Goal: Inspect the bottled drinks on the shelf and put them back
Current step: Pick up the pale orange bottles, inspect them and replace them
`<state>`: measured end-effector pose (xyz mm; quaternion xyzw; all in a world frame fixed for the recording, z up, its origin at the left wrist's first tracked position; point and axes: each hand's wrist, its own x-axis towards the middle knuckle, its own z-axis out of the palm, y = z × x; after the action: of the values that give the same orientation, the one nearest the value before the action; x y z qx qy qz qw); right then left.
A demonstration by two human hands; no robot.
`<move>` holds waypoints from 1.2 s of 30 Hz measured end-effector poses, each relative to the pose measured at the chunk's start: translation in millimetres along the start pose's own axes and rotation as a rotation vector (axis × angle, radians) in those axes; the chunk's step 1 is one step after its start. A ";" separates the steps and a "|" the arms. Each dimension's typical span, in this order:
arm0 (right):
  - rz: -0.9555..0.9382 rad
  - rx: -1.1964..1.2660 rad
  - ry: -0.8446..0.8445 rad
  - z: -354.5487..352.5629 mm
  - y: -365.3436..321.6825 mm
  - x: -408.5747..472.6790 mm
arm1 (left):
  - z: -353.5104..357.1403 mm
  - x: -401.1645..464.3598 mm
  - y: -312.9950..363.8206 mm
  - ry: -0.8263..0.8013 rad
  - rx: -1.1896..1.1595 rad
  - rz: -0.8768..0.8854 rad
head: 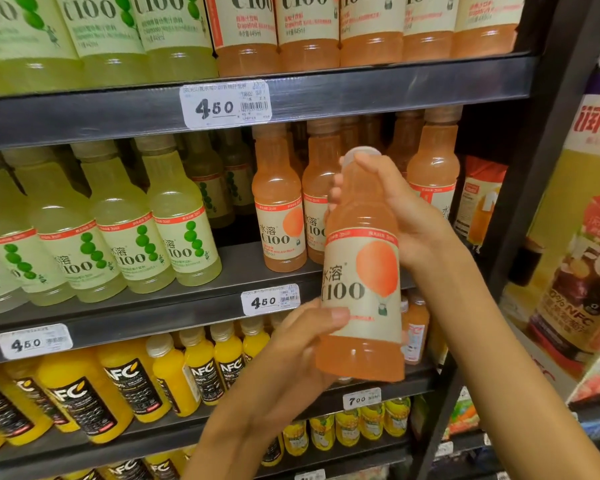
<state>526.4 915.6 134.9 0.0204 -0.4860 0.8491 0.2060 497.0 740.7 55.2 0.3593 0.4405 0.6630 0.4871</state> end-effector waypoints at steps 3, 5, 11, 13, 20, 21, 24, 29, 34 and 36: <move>-0.131 -0.234 0.039 -0.1 -0.9 -3.3 | -1.6 10.6 -3.5 0.093 0.181 0.048; -0.163 -0.444 0.112 0.5 -2.5 -5.5 | -2.8 19.7 -3.1 0.118 0.278 0.105; -0.351 -0.746 0.312 -5.8 1.8 -5.5 | -10.7 57.8 -11.1 0.186 0.440 0.260; -0.432 -0.770 0.317 -7.5 -1.9 -3.2 | -11.0 70.5 -13.2 0.204 0.471 0.309; -0.512 -0.755 0.397 -28.2 -13.2 9.9 | -1.4 107.7 -28.0 0.361 0.582 0.446; -0.502 -0.732 0.409 -30.9 -13.8 11.6 | 0.0 110.6 -30.5 0.376 0.582 0.457; -0.503 -0.692 0.432 -37.5 -14.9 17.7 | 1.1 119.1 -31.0 0.415 0.588 0.483; -0.653 -0.783 0.411 -37.7 -11.2 26.7 | 4.8 131.6 -31.8 0.506 0.707 0.503; -0.788 -1.013 0.433 -43.0 -4.2 31.2 | 23.1 139.5 -47.2 0.735 0.898 0.569; -0.825 -1.067 0.468 -47.2 -3.1 32.4 | 24.3 142.8 -53.5 0.816 1.068 0.585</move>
<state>505.7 967.0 120.2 -0.0837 -0.7310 0.3302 0.5913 498.4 891.2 20.6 0.3752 0.7360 0.5420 -0.1541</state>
